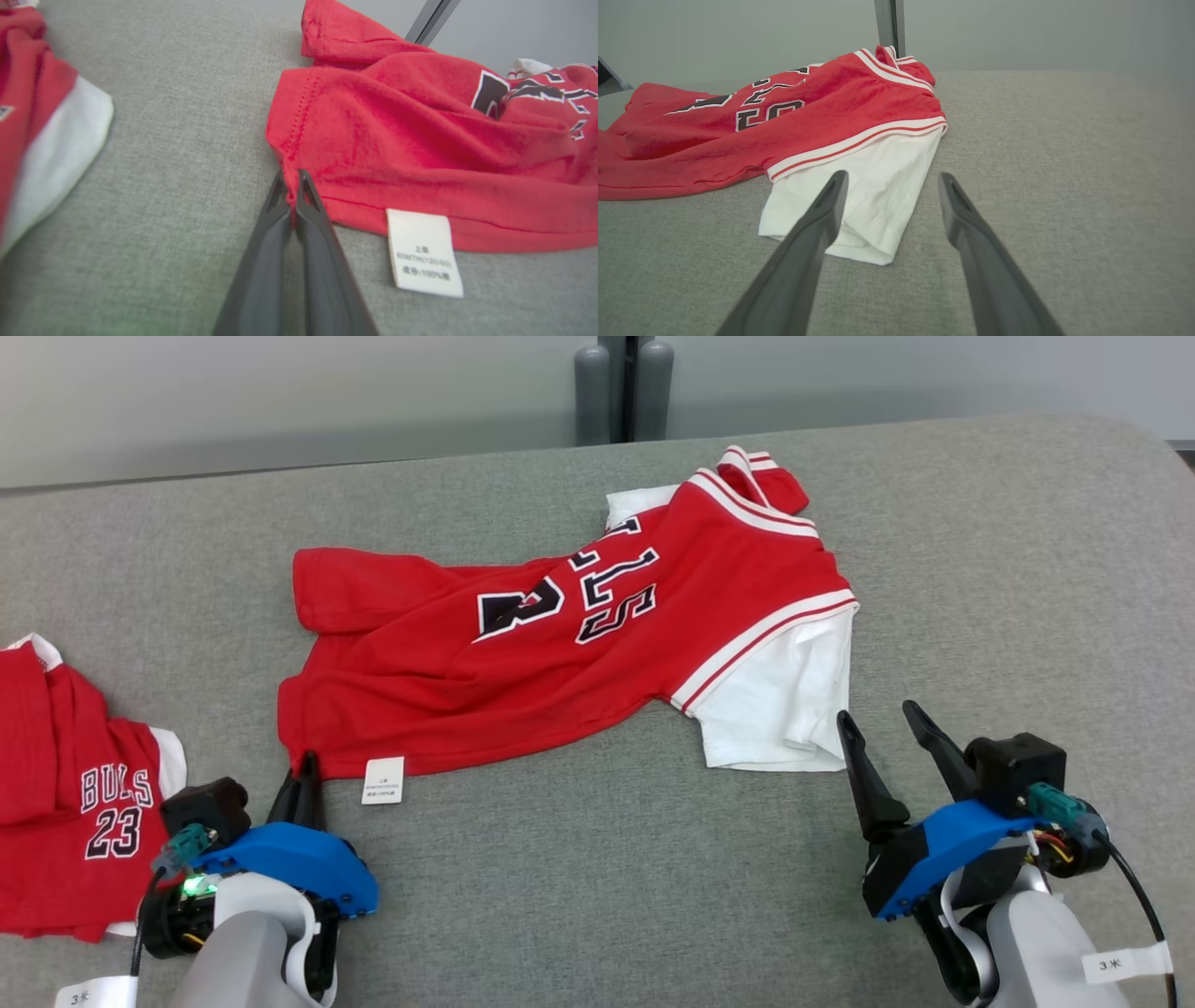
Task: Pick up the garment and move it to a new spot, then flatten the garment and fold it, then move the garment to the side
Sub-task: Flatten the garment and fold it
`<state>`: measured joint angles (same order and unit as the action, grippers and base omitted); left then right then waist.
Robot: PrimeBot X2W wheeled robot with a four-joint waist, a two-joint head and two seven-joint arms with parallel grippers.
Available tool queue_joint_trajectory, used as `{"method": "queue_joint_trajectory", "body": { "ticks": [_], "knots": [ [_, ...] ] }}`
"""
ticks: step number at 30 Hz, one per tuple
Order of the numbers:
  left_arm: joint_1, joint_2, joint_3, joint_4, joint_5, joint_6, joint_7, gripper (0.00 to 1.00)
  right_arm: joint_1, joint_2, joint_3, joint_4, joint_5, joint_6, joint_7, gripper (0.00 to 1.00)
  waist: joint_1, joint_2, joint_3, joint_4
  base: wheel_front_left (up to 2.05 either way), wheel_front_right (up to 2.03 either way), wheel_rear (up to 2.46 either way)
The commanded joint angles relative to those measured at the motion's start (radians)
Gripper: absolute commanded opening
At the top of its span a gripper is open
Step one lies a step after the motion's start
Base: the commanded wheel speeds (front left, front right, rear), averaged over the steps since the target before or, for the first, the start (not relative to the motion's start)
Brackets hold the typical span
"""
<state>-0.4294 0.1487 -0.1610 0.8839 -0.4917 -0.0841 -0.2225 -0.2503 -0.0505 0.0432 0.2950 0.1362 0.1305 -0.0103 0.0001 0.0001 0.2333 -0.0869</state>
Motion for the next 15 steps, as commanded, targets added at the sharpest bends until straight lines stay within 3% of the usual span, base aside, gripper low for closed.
{"method": "queue_joint_trajectory", "body": {
  "ticks": [1,15],
  "knots": [
    [0.017,-0.013,-0.006,-0.001,0.001,-0.003,-0.01,0.0,-0.027,0.0,-0.001,0.026,-0.001,0.0,0.003,1.0,-0.0001,-0.0001,0.011,0.015,0.0,0.0,0.0],
    [0.009,-0.02,-0.021,0.014,-0.006,-0.016,-0.028,0.0,-0.128,0.0,0.003,0.203,-0.094,0.0,0.005,1.0,-0.0001,-0.0001,0.037,0.053,0.0,0.0,0.0]
  ]
}}
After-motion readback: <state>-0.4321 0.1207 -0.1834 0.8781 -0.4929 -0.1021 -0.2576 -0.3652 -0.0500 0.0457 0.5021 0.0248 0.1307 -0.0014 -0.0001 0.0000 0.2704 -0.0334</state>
